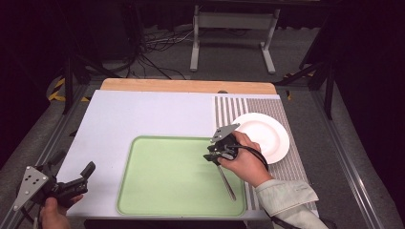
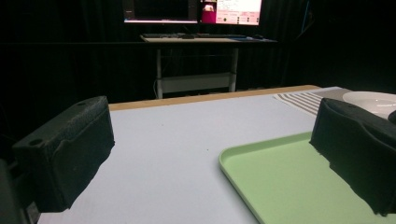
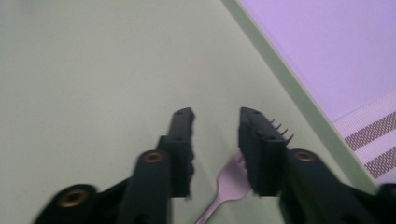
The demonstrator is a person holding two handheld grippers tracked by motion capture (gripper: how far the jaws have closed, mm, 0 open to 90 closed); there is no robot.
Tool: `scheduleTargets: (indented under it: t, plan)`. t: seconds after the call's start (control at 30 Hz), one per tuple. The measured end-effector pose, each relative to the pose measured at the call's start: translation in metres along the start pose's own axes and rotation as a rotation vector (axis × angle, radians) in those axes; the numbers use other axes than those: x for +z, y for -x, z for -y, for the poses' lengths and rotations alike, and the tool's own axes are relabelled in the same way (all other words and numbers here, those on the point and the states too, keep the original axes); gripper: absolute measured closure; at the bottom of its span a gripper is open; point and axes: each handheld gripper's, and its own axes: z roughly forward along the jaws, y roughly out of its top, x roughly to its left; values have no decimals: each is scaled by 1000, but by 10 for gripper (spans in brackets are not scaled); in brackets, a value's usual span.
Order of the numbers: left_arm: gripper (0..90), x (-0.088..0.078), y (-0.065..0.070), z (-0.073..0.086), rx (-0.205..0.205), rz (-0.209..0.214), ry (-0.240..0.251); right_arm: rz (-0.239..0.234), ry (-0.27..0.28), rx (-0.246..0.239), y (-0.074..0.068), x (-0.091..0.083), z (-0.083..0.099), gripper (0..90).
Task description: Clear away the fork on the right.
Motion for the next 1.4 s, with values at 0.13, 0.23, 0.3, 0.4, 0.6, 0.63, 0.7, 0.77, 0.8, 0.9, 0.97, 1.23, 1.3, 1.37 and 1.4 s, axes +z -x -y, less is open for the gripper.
scheduleTargets:
  t: [0.13,0.23,0.3,0.4,0.6,0.63,0.7,0.77,0.8,0.9,0.97,1.23,1.3,1.37,1.4]
  plan:
    - [3,0,0,0,-1,0,2,-5,-27,-12,1,6,1,855]
    - [3,1,0,0,1,2,2,-7,-64,-30,2,13,3,900]
    - [3,0,0,0,0,2,1,-15,-73,-40,3,17,4,900]
    - [3,0,0,0,-4,0,6,-26,-92,-35,4,23,6,900]
    - [3,0,0,0,-2,2,4,-35,-118,-20,4,29,9,900]
    - [3,0,0,0,-2,2,3,-36,-124,-19,4,30,10,900]
    - [3,0,0,0,-4,1,7,-37,-128,-20,4,32,11,900]
    - [3,0,0,0,-4,1,6,-37,-130,-20,4,33,11,900]
    - [3,0,0,0,-4,1,6,-37,-130,-20,4,33,11,900]
    - [3,0,0,0,-4,1,6,-37,-137,-26,4,34,12,900]
    - [3,0,0,0,-4,1,6,-35,-137,-25,5,34,12,900]
    - [3,0,0,-1,-4,2,7,-31,-139,-26,5,34,12,900]
    - [3,0,0,-1,-4,1,8,-27,-141,-24,6,34,12,900]
    - [3,0,0,-1,-5,0,8,-25,-141,-24,7,33,13,900]
    - [3,0,0,-1,-5,0,8,-21,-142,-22,8,33,13,900]
